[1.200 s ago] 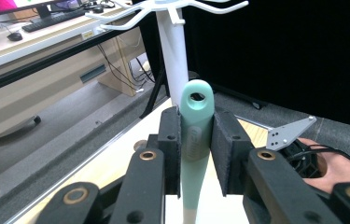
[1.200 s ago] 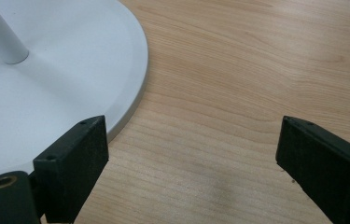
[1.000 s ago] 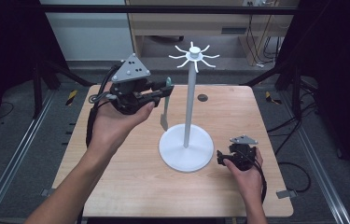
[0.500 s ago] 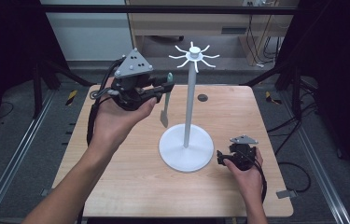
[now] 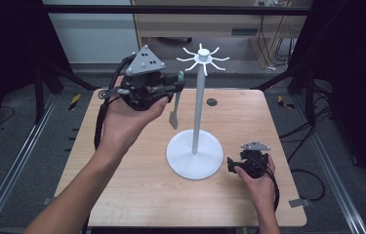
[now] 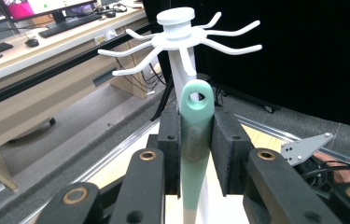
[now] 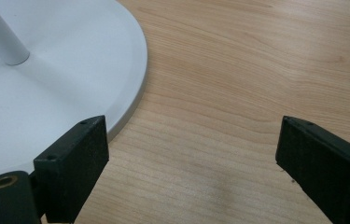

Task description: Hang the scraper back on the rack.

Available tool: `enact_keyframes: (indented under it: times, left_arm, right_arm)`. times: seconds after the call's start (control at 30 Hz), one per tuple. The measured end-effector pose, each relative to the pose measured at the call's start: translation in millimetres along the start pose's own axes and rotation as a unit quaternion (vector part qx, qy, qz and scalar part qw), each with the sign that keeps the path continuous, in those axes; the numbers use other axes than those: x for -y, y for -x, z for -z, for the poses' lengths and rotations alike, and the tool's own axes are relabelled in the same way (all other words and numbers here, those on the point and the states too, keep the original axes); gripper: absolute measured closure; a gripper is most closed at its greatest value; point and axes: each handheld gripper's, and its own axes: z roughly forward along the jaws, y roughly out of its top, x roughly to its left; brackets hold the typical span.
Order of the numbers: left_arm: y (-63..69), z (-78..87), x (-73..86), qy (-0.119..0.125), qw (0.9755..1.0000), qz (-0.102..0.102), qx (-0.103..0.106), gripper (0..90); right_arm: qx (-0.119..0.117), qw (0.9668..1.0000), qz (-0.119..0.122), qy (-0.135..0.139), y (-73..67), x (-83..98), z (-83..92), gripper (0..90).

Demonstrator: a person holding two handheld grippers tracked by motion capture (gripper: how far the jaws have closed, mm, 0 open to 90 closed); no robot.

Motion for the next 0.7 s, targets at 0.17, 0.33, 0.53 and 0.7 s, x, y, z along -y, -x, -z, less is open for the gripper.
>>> enact_keyframes:
  times: [0.17, 0.33, 0.53, 0.7]
  left_arm:
    - [0.9, -2.9, -4.0, 0.0, 1.0, -0.002, -0.003, 74.3]
    - [0.1, -5.7, -4.8, -0.004, 1.0, 0.0, -0.006, 74.3]
    - [0.4, -6.8, -6.1, -0.001, 1.0, 0.002, -0.007, 74.3]
    - [1.8, -6.8, -7.6, -0.003, 1.0, -0.001, -0.009, 74.3]
  right_arm:
    - [-0.001, 1.0, 0.001, 0.001, 1.1, 0.2, 0.1, 9.8]
    - [-0.001, 1.0, -0.001, -0.001, 1.1, 0.3, 0.3, 9.8]
    - [-0.003, 1.0, 0.002, -0.001, 1.5, 0.5, -0.1, 9.8]
    - [-0.005, 1.0, -0.001, -0.002, 0.9, 0.6, -0.6, 9.8]
